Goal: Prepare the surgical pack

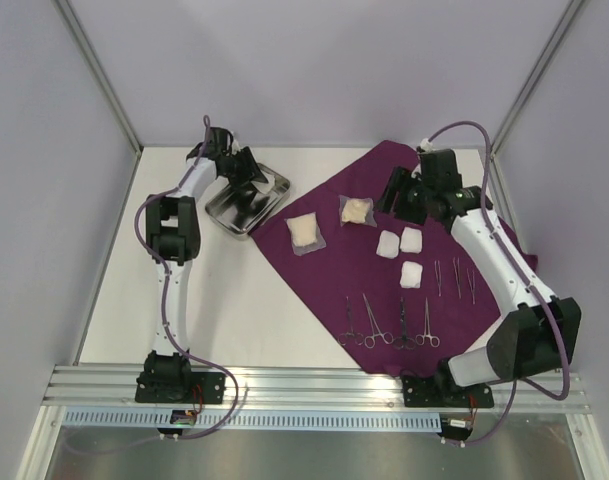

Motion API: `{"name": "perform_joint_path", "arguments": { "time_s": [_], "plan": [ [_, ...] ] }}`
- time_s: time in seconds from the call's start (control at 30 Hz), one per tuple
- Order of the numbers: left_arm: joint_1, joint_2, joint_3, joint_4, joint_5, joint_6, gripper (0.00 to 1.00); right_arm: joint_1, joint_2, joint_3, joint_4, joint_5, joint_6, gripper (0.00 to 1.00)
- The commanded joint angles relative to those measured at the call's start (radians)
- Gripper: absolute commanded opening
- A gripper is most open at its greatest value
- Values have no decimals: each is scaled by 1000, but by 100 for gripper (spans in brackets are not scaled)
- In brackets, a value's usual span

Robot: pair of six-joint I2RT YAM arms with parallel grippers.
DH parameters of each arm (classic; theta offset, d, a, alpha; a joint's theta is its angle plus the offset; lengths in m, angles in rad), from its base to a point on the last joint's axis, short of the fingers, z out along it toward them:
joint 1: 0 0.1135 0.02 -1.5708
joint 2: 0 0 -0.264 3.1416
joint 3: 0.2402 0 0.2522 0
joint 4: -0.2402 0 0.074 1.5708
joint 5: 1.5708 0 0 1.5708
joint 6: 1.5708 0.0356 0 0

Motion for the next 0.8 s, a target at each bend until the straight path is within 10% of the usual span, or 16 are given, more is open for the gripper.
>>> {"name": "perform_joint_path", "arguments": {
  "time_s": [0.0, 0.77],
  "plan": [
    [4, -87, 4, -63, 27, 4, 59, -68, -67, -40, -234, 48, 11, 60],
    [4, -271, -53, -347, -47, 242, 61, -365, 119, -368, -20, -85, -72, 48]
  ]
}}
